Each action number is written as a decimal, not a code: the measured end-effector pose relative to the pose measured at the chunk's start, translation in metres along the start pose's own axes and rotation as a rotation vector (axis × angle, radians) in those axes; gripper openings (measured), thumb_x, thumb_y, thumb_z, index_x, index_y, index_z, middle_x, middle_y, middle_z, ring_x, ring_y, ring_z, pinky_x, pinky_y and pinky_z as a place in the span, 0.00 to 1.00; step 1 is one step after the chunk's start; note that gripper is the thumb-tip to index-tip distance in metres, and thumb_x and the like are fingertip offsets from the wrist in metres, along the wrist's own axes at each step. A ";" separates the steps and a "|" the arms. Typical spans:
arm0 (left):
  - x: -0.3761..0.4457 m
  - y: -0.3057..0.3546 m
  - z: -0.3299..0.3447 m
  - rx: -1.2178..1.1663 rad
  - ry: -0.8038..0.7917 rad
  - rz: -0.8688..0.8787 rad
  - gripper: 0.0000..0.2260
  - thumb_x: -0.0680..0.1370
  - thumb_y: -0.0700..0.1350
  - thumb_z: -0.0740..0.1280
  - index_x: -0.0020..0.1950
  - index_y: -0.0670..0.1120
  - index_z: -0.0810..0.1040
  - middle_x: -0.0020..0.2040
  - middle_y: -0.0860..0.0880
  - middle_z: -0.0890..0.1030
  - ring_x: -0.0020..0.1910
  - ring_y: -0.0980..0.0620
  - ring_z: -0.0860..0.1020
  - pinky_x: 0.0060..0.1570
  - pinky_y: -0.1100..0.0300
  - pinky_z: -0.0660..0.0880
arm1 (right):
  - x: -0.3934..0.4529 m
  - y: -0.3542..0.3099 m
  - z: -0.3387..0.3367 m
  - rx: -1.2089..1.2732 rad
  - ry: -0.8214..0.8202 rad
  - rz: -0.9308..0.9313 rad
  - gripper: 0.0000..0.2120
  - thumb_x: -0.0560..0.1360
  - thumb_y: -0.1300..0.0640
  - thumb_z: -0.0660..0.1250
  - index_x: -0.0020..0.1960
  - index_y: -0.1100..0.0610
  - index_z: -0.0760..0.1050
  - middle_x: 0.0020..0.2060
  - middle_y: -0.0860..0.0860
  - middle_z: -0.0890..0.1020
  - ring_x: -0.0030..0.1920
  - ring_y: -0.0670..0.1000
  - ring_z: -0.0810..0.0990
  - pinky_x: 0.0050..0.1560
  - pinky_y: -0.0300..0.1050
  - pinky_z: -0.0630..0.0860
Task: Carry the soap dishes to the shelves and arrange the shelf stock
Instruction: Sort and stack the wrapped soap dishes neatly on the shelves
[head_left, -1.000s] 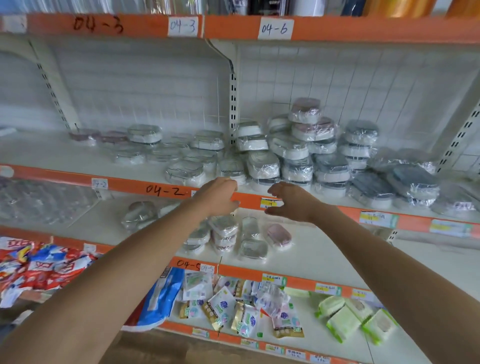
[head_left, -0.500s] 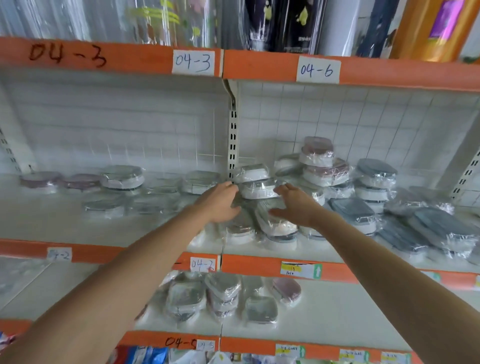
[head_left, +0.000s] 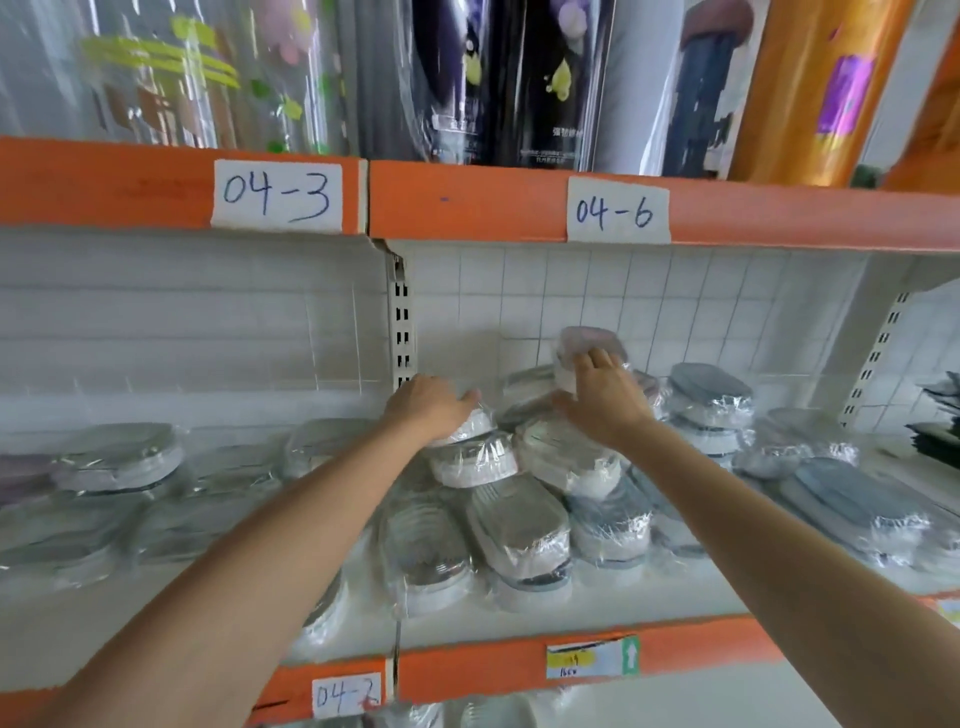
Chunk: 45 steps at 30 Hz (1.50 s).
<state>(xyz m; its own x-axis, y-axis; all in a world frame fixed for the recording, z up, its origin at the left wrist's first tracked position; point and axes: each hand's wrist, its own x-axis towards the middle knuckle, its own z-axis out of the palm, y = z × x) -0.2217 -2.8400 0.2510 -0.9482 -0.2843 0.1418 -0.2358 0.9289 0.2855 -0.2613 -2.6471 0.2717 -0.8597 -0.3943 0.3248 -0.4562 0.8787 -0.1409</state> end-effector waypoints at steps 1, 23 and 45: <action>0.007 0.004 0.000 0.019 -0.019 -0.024 0.28 0.82 0.60 0.51 0.58 0.39 0.79 0.59 0.39 0.79 0.58 0.41 0.77 0.56 0.54 0.72 | 0.005 0.004 -0.002 -0.016 0.016 0.017 0.31 0.79 0.44 0.60 0.73 0.62 0.58 0.69 0.58 0.65 0.70 0.57 0.63 0.68 0.51 0.65; 0.101 0.007 0.036 0.057 -0.512 -0.292 0.38 0.60 0.63 0.65 0.65 0.45 0.74 0.66 0.41 0.74 0.59 0.41 0.76 0.61 0.51 0.72 | 0.080 0.029 0.005 0.028 -0.101 0.399 0.48 0.72 0.34 0.63 0.75 0.68 0.50 0.69 0.63 0.64 0.66 0.61 0.64 0.63 0.51 0.66; -0.107 -0.010 -0.006 -0.013 0.000 0.089 0.43 0.70 0.57 0.73 0.77 0.43 0.56 0.73 0.44 0.63 0.69 0.45 0.66 0.66 0.52 0.68 | -0.064 -0.002 -0.012 0.009 0.063 0.057 0.44 0.72 0.36 0.64 0.74 0.65 0.53 0.68 0.60 0.65 0.68 0.59 0.62 0.69 0.53 0.61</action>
<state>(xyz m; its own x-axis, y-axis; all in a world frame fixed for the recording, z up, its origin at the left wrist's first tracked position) -0.1169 -2.8201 0.2390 -0.9654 -0.2004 0.1670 -0.1476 0.9474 0.2840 -0.2028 -2.6210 0.2621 -0.8680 -0.3260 0.3745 -0.4096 0.8965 -0.1690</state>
